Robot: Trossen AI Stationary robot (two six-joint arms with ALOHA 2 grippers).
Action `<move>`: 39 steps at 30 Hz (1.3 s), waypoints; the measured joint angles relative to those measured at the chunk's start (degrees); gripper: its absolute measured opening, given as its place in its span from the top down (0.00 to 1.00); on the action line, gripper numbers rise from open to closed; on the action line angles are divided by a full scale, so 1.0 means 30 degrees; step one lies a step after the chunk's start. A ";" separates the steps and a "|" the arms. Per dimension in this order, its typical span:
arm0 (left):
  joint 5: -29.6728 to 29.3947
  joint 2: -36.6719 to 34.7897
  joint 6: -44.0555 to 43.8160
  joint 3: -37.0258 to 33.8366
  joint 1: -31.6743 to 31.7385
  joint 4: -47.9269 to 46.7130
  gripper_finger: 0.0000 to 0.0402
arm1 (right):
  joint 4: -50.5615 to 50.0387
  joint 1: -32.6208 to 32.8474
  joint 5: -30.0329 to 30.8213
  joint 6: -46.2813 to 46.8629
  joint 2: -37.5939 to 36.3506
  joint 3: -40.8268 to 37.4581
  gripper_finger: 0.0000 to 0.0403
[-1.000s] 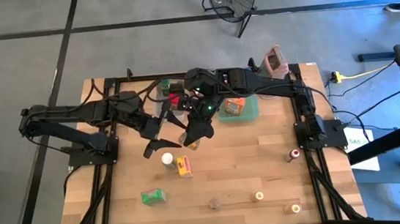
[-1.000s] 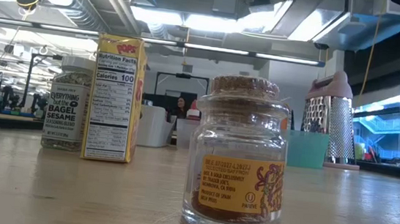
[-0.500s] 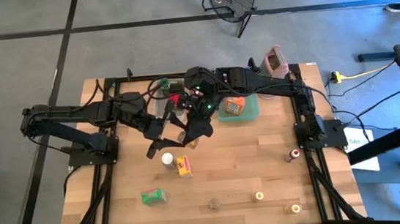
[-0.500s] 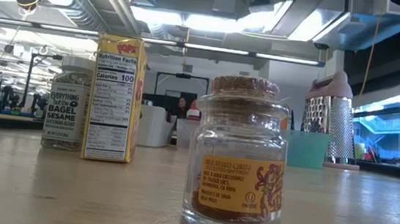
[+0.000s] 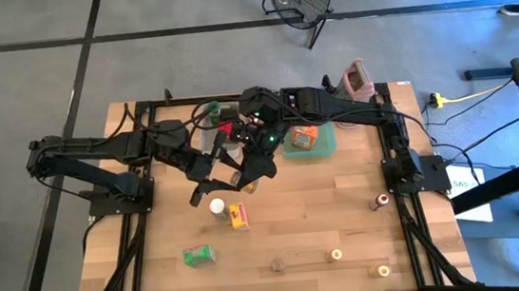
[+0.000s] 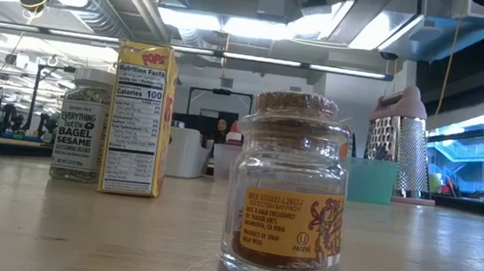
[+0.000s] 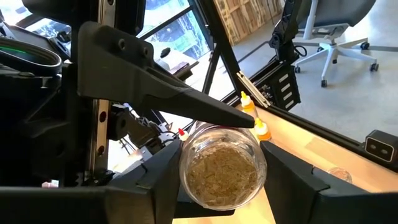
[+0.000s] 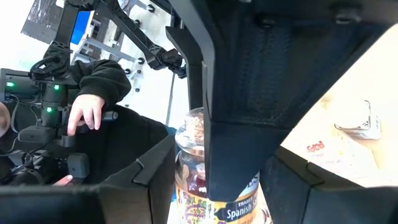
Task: Pick & Place Kitchen Items
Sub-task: Put the right brown seasoning bottle into the gray bin
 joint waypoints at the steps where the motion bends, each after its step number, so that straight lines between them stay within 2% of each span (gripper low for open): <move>1: 0.0000 0.0000 -0.0080 0.0001 0.0000 0.0014 0.53 | 0.0013 0.0000 -0.0007 0.0000 -0.0003 0.0000 0.53; 8: -0.0015 -0.0015 -0.0290 0.0001 0.0000 -0.0024 0.54 | 0.0035 0.0007 0.0235 -0.0126 -0.0007 0.0000 0.49; 13: -0.0229 -0.0021 -0.0691 0.0007 0.0007 -0.0197 0.54 | 0.0175 0.0032 0.1170 -0.0517 -0.0036 0.0000 0.46; 22: -0.0767 -0.0097 -0.1243 0.0000 0.0015 -0.0689 0.54 | 0.0131 0.0022 0.3188 -0.0579 -0.0044 0.0007 0.34; 31: -0.1320 -0.0929 -0.2234 0.0000 0.0007 -0.1649 0.54 | -0.0110 -0.0088 0.3403 -0.1757 -0.0343 0.0015 0.28; 37: -0.2534 -0.1948 -0.2952 0.0000 0.0007 -0.3152 0.54 | -0.1378 -0.0467 0.3931 -0.2054 -0.0787 0.0015 0.28; 39: -0.3469 -0.2285 -0.3394 0.0000 0.0003 -0.3914 0.54 | -0.1792 -0.0641 0.3949 -0.2084 -0.0904 0.0007 0.28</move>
